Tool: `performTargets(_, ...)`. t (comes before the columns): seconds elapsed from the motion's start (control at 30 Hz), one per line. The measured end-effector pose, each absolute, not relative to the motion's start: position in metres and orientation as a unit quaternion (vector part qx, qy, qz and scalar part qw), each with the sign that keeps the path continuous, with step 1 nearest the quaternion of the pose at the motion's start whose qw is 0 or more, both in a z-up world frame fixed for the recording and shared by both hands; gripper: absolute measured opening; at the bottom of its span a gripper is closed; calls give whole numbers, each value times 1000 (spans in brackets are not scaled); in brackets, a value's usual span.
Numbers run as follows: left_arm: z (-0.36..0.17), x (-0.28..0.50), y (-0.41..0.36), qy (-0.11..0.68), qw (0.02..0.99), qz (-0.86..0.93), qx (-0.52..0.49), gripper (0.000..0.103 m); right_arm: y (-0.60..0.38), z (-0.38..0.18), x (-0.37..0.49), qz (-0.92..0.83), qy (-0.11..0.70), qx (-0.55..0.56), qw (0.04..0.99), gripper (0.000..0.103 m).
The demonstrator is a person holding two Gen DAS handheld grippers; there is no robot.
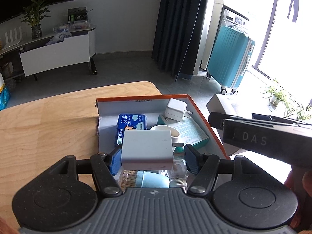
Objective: Organize rigid objects
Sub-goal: 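Hold the adapter over the tray with the left tool while the right tool positions the box above it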
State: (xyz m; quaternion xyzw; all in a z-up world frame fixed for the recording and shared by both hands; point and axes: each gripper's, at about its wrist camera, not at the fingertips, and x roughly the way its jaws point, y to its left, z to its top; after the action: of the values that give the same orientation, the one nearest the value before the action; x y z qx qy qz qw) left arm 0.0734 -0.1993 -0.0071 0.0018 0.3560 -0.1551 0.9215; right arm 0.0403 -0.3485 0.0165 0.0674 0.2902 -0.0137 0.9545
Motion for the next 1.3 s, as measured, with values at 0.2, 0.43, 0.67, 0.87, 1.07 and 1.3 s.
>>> performTargets(0.2, -10, 69, -199, 359, 920, -157, 0, 66, -349, 16, 41, -13, 293, 69, 954, 71)
performTargets(0.43, -14, 67, -200, 365, 918, -156, 0, 66, -347, 7, 37, -14, 301, 70, 951, 71)
performTargets(0.67, -12, 65, -204, 362, 918, -161, 3, 66, -348, 9, 38, -15, 299, 71, 951, 71)
performTargets(0.87, -14, 64, -205, 364, 917, -163, 4, 66, -349, 9, 40, -15, 301, 70, 951, 71)
performTargets(1.07, -14, 63, -205, 365, 917, -162, 2, 66, -347, 9, 40, -13, 302, 68, 951, 71)
performTargets(1.3, -14, 63, -205, 366, 917, -161, 2, 66, -346, 8, 44, -9, 304, 63, 950, 71)
